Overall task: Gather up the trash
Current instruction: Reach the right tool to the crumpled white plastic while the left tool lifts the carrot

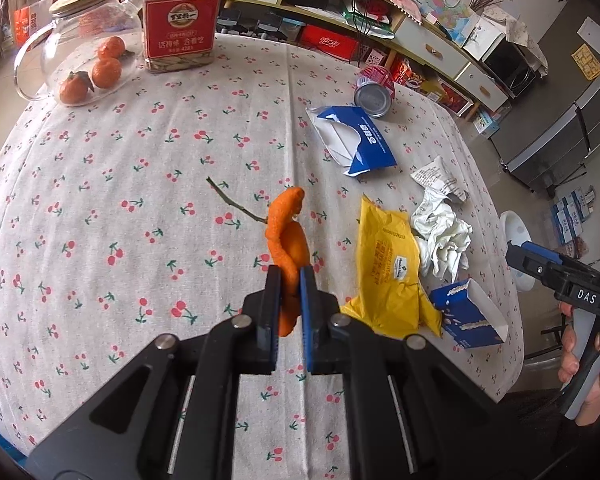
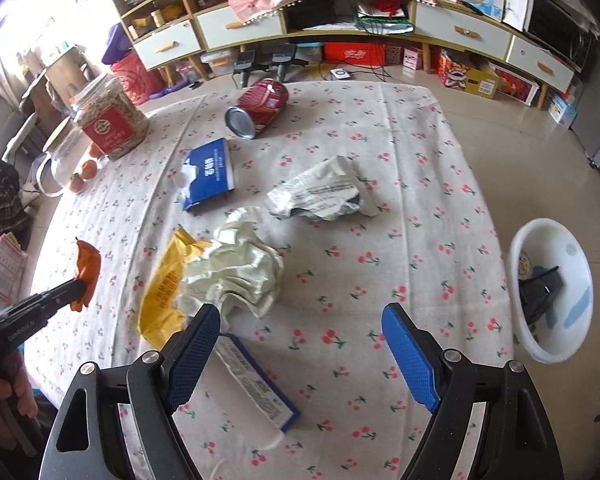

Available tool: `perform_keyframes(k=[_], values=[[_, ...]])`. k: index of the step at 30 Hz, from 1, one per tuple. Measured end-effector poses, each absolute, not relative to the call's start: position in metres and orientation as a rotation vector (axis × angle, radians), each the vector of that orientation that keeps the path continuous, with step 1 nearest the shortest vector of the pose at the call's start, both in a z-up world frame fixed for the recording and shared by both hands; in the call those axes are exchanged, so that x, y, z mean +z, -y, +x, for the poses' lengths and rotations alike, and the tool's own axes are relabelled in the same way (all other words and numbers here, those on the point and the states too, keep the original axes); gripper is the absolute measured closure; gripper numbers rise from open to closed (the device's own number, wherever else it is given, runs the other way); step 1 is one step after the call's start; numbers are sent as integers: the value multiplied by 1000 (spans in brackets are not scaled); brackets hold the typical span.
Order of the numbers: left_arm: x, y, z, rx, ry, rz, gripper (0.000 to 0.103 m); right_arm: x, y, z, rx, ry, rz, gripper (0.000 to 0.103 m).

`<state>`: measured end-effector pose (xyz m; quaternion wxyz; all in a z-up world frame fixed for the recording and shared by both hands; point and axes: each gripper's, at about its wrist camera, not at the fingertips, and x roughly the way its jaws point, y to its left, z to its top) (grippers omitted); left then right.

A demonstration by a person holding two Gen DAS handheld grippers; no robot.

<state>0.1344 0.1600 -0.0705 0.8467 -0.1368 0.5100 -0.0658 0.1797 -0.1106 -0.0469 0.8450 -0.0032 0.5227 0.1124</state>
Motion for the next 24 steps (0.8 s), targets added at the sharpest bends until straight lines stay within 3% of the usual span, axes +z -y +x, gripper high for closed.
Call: perform_keyframes(k=[24], values=[[-75, -184, 125, -115, -1084, -328, 93, -107, 45, 225, 240, -1242, 7, 21]])
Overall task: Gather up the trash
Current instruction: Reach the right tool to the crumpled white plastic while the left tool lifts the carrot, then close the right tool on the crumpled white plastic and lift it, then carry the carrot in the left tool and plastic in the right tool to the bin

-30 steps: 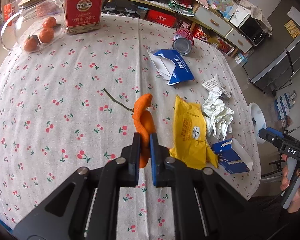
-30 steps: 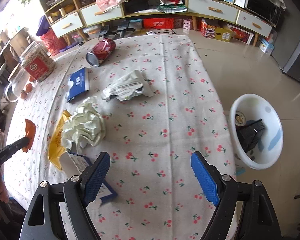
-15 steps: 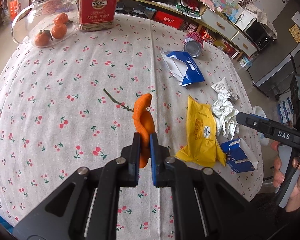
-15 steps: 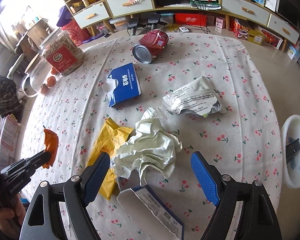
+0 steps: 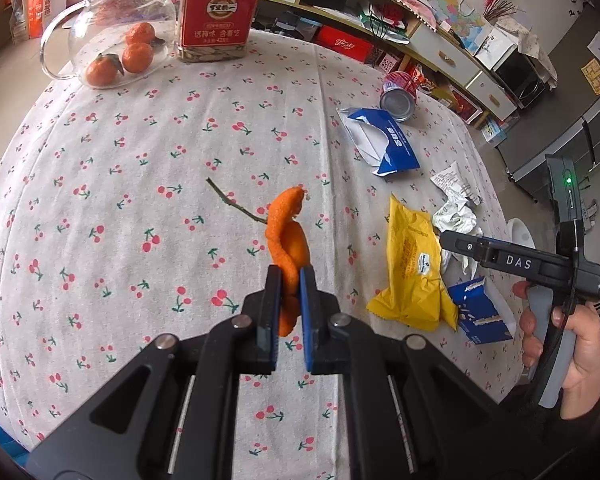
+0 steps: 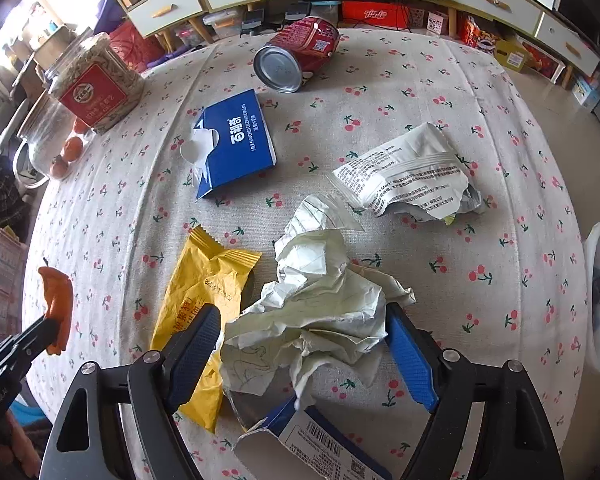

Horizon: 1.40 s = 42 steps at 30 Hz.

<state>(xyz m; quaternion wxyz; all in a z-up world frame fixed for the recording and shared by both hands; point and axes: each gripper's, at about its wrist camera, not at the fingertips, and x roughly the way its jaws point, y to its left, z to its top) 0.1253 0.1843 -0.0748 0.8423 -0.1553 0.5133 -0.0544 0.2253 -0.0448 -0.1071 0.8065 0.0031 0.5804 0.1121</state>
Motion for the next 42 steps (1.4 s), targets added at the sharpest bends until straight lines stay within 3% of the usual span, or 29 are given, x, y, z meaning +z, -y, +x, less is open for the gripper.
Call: perform_keyframes(k=[6, 7, 14, 42], values=[[-74, -183, 125, -118, -1082, -327, 93, -106, 56, 228, 234, -1241, 45, 43], [-74, -183, 124, -118, -1081, -327, 93, -105, 58, 228, 234, -1238, 45, 50], [-70, -176, 127, -123, -1074, -325, 93, -96, 64, 222, 252, -1211, 43, 67], [-51, -109, 146, -221, -1032, -284, 93, -32, 190, 196, 167, -1052, 195, 70]])
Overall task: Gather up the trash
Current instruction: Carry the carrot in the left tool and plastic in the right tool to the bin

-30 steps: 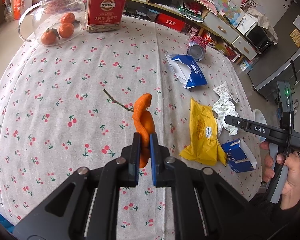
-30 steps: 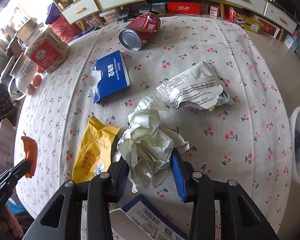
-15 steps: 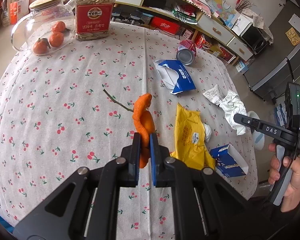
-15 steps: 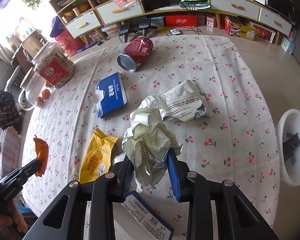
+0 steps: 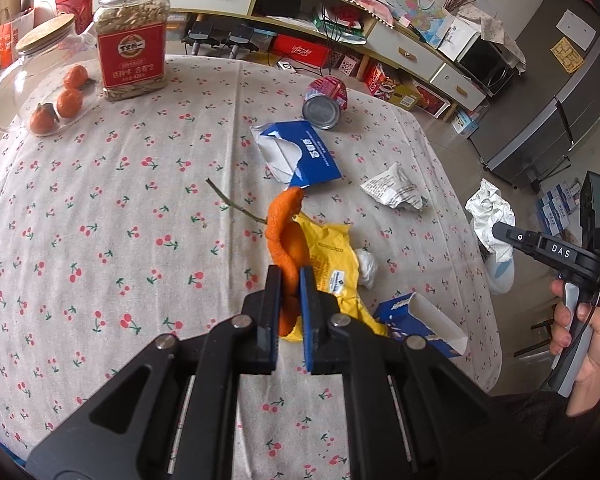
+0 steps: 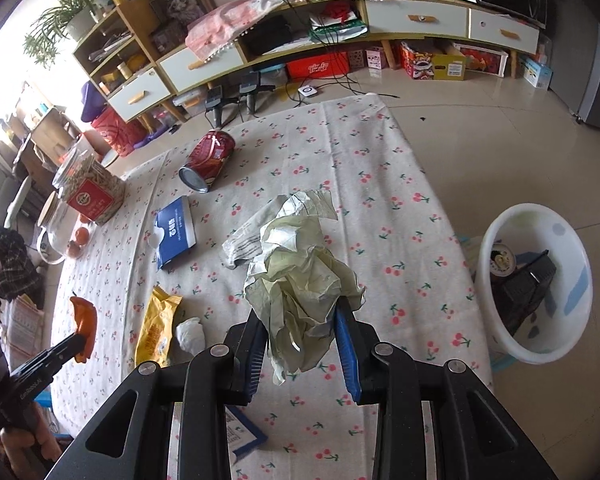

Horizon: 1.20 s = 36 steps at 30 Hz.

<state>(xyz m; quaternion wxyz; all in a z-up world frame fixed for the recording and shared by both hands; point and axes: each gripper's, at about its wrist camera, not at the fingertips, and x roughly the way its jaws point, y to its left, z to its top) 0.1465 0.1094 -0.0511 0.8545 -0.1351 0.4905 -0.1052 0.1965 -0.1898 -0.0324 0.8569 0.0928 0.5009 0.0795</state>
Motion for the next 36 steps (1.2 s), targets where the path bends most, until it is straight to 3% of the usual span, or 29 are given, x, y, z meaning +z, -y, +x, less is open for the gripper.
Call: perform_keyframes(k=[22, 36], values=[[-34, 35, 172, -434, -1050, -146, 93, -32, 362, 153, -44, -1004, 377, 70], [-46, 186, 193, -629, -1116, -60, 93, -55, 456, 147, -177, -1016, 505, 70]])
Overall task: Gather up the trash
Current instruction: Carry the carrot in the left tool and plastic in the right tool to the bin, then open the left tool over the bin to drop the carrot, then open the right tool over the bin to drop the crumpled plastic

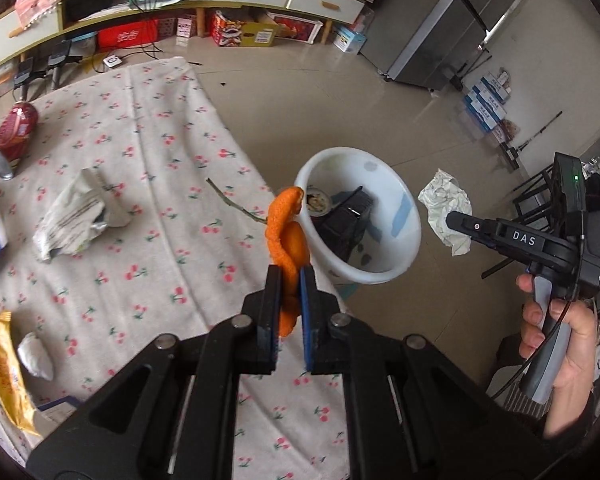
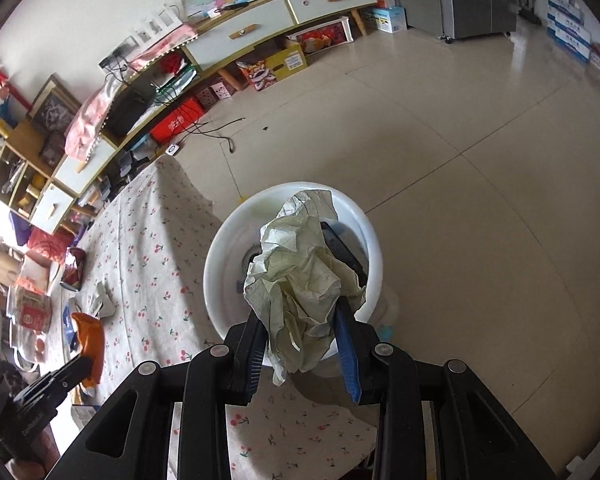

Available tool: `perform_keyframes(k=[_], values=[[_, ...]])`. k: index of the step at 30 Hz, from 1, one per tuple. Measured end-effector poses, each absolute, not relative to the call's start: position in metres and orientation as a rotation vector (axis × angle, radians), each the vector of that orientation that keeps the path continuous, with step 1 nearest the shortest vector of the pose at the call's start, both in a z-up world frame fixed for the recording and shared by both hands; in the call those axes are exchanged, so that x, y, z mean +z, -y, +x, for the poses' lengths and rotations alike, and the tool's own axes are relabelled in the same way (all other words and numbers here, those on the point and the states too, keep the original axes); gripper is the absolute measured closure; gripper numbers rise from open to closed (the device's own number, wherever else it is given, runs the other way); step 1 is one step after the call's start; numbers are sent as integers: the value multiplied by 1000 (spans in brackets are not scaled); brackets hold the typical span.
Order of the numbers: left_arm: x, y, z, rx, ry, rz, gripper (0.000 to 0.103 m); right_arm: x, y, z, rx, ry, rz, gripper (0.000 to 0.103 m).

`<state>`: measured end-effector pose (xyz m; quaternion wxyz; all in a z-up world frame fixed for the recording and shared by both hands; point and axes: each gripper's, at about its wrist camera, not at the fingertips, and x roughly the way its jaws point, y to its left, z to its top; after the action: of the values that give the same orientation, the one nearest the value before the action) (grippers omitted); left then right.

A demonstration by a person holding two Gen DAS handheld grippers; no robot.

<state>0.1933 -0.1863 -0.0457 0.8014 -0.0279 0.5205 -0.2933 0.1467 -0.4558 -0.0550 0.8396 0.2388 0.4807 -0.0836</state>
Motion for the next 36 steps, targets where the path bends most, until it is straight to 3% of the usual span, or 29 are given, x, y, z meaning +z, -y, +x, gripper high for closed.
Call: perform_keyframes(k=[14, 16, 18, 20, 22, 26, 36], values=[[-76, 272, 218, -693, -1186, -5, 92, -73, 475, 150, -195, -1052, 535, 69], [-77, 274, 220, -698, -1195, -18, 84, -74, 477, 151, -196, -1054, 537, 69], [-76, 271, 219, -682, -1196, -26, 62, -74, 478, 151, -196, -1055, 540, 69], [-71, 265, 216, -668, -1172, -14, 55, -76, 479, 151, -197, -1056, 542, 69], [-66, 260, 214, -658, -1159, 0, 53, -76, 479, 152, -198, -1060, 545, 69], [-57, 240, 212, -635, -1145, -12, 40, -78, 474, 157, -195, -1069, 544, 69], [-41, 193, 208, -567, -1102, -10, 28, -80, 461, 171, -187, -1080, 537, 66]])
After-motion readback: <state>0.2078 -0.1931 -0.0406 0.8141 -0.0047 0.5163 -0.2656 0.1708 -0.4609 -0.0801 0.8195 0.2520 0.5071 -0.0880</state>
